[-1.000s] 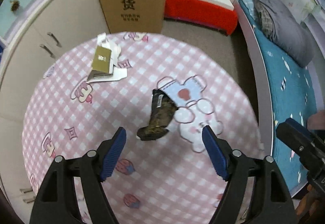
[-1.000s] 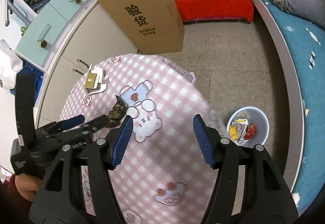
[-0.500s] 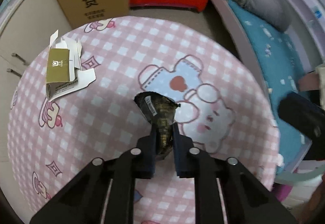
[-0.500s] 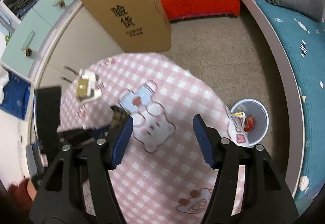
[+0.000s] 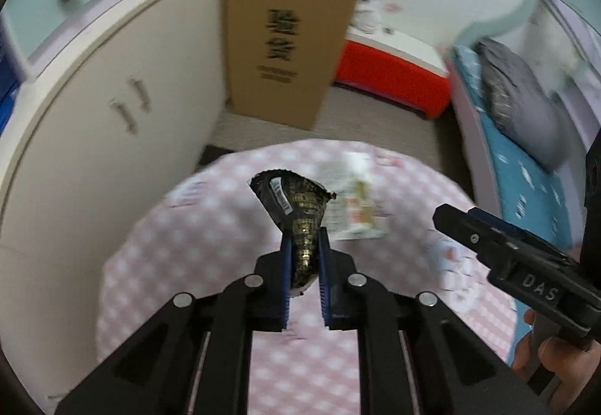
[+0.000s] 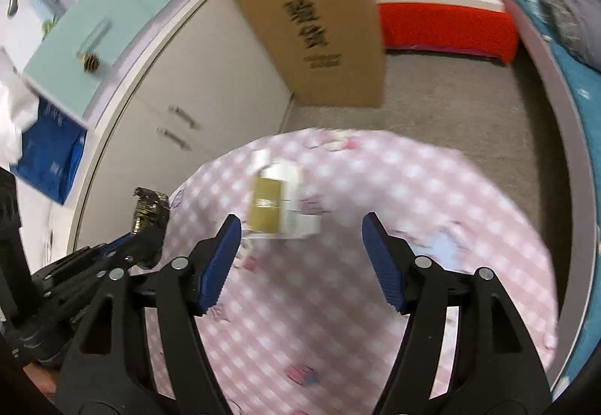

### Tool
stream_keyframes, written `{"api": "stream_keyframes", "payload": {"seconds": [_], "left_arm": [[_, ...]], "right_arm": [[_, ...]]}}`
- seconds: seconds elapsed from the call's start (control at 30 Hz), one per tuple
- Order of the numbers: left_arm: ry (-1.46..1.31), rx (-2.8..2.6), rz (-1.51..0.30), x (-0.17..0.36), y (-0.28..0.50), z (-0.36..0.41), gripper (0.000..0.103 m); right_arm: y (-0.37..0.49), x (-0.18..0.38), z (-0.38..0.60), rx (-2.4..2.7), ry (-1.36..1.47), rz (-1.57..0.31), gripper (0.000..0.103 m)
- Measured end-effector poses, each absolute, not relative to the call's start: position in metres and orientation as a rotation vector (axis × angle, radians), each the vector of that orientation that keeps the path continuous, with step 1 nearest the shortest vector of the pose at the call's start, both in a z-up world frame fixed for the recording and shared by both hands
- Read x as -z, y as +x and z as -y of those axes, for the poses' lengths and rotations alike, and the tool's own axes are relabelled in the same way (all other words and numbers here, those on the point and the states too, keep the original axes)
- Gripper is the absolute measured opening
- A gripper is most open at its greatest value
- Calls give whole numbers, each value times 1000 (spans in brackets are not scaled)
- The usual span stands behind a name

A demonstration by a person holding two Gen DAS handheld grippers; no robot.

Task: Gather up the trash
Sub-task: 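Grasp dark wrapper with left tool while right tool grasps gold-green box, then carry items over bucket, left tool drops wrapper while right drops box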

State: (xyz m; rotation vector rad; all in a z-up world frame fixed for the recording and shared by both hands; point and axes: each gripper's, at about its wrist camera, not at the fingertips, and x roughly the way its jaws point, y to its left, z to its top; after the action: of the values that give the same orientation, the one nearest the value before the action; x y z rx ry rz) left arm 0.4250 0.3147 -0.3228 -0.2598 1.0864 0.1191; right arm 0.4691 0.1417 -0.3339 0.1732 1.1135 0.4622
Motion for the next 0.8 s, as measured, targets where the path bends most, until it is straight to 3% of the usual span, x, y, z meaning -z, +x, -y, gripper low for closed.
{"api": "stream_keyframes", "payload": {"seconds": [0.33,0.37,0.4,0.8], "left_arm": [[-293,-204,-1106,338,426,-344,12],[-291,-206,-1107,340,428,-344,12],[-287,-210,-1110,341,429,-342,12],[-234,-173,-1100,321,430,-274,12]], "right_arm": [[499,382,-198,-470,152,-1208,67],[500,385,-199,-479,144,-1219,60],[501,388,-199,-488,140,-1227,44],[465,348,-112,-564,203,-1171,41]]}}
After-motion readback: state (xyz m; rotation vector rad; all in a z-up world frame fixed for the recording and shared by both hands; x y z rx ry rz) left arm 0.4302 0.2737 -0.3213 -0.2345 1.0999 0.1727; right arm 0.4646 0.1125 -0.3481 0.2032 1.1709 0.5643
